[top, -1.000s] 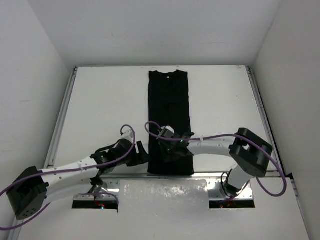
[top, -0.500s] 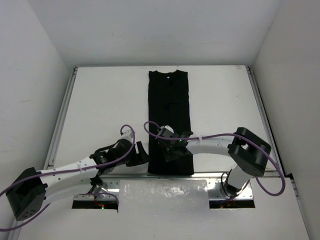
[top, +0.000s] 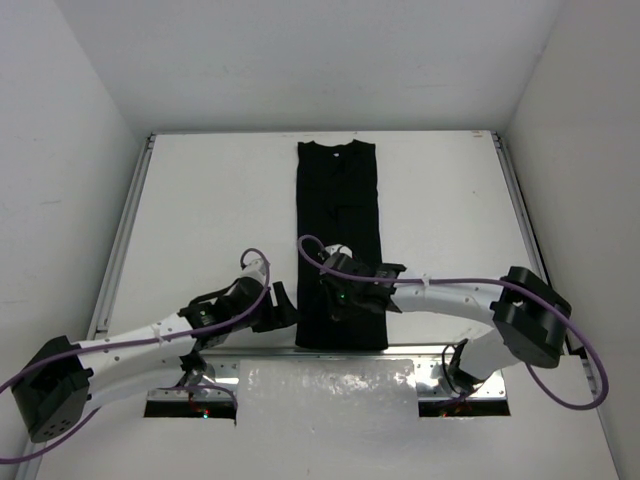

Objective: Fold and stack the t-shirts
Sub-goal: Rotate the tshirt 90 degrees

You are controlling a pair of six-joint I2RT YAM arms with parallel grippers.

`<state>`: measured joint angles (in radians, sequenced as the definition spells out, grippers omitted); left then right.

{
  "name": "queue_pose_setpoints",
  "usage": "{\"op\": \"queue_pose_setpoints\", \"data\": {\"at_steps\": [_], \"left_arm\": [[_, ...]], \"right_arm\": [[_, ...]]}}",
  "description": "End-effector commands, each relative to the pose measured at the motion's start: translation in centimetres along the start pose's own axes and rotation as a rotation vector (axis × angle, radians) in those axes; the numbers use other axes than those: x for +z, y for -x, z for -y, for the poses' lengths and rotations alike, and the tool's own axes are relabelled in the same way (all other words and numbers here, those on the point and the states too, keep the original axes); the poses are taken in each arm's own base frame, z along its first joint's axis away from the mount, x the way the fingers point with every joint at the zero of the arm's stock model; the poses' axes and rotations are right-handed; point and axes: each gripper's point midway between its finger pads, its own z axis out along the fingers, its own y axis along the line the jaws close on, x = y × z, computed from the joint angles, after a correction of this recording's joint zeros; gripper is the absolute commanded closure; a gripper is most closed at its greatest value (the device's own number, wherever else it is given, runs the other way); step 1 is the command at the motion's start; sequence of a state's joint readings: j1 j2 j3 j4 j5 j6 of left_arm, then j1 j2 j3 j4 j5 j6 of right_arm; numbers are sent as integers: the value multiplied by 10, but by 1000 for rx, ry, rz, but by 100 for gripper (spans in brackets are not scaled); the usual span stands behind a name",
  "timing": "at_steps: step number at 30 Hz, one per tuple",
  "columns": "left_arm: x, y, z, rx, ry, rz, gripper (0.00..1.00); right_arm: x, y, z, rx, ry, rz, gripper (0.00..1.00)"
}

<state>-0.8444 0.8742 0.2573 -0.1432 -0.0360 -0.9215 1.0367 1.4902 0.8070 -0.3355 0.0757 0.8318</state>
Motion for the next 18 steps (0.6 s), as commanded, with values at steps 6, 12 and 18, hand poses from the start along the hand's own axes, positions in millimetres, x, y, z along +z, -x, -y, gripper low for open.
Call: {"op": "queue_pose_setpoints", "data": {"at_steps": [6, 12, 18], "left_arm": [[-6, 16, 21, 21, -46, 48, 38], [1, 15, 16, 22, -18, 41, 38], [11, 6, 10, 26, 13, -6, 38]], "right_arm": [[-13, -21, 18, 43, -35, -13, 100], [-13, -38, 40, 53, -99, -34, 100], [-3, -44, 46, 35, -148, -83, 73]]}}
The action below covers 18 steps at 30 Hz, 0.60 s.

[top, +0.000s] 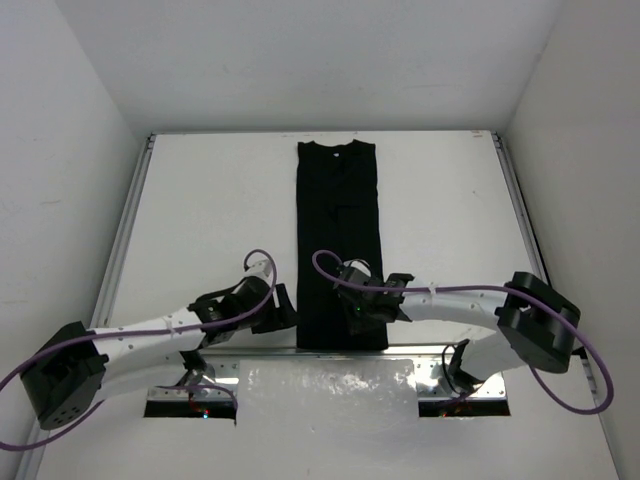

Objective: Fold and stack the t-shirts
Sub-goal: Rotate the tshirt 90 degrees, then grab the bottom of the folded rectangular tshirt with both arms

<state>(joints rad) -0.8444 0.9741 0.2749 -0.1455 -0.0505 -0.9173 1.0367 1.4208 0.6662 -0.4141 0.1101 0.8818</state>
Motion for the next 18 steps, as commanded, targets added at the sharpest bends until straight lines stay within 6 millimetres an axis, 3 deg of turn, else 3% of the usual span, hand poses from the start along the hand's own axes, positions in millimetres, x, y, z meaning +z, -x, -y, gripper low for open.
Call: {"op": "queue_pose_setpoints", "data": {"at_steps": [1, 5, 10, 14, 17, 18], "left_arm": [[1, 11, 23, 20, -61, 21, 38], [5, 3, 24, 42, -61, -21, 38], [13, -8, 22, 75, -47, -57, 40], [22, -28, -2, 87, 70, -143, 47], [21, -32, -12, 118, 160, -154, 51], [23, -30, -16, 120, 189, -143, 56]], "right_arm": [[1, 6, -2, -5, -21, 11, 70], [-17, 23, -12, 0, 37, 96, 67], [-26, 26, 7, -3, -22, 135, 63], [-26, 18, 22, -2, -52, 127, 63], [-30, 18, 29, 7, -44, 141, 63], [-32, 19, 31, 6, -43, 148, 64]]}}
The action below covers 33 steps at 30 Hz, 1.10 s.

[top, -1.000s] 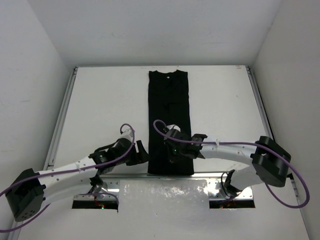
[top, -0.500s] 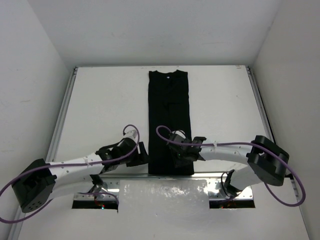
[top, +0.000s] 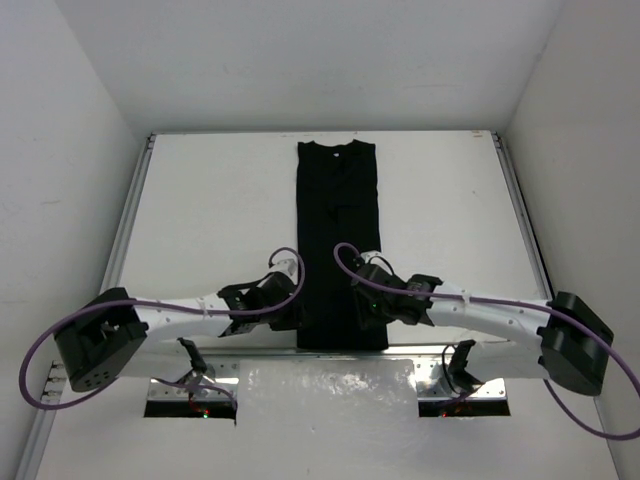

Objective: Fold and stack the t-shirts
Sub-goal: Grab the bottom of the folded rectangular tshirt with both arms

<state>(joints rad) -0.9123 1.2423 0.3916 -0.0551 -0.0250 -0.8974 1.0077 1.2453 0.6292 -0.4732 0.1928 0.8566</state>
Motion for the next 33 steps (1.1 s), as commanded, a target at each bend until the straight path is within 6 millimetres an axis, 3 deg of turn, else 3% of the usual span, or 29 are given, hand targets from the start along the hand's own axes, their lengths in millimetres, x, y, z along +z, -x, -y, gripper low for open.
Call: {"op": "queue_pose_setpoints", "data": {"at_steps": [1, 3, 4, 5, 8, 12, 13, 16, 18, 23, 33], "left_arm": [[-1, -21, -42, 37, 193, -64, 57], [-3, -21, -41, 28, 185, -60, 56], [-5, -22, -42, 25, 189, -64, 50], [-8, -20, -38, 15, 170, -52, 34], [-17, -16, -37, -1, 154, -25, 21], [-27, -20, -32, -12, 105, -27, 23], [-30, -26, -31, -26, 75, -42, 31], [-32, -43, -22, -35, 3, -82, 41], [-32, -58, -17, -25, -36, -124, 43], [-27, -71, -7, -40, -112, -157, 44], [-23, -52, 3, -35, -134, -70, 48]], "right_arm": [[-7, 4, 17, 9, -25, 40, 64], [-9, -1, 25, 24, -29, 23, 56], [-11, -4, 30, 49, -24, 15, 51], [-12, -10, 36, 56, -39, -2, 39], [-14, -25, 42, 84, -12, -21, 34], [-13, -48, 42, 123, 44, -65, 36], [-11, -59, 39, 127, 81, -92, 37], [-4, -68, 38, 148, 111, -94, 38], [-2, -78, 32, 155, 170, -118, 38], [4, -72, 28, 167, 202, -70, 38], [3, -52, 20, 163, 244, 23, 39]]}}
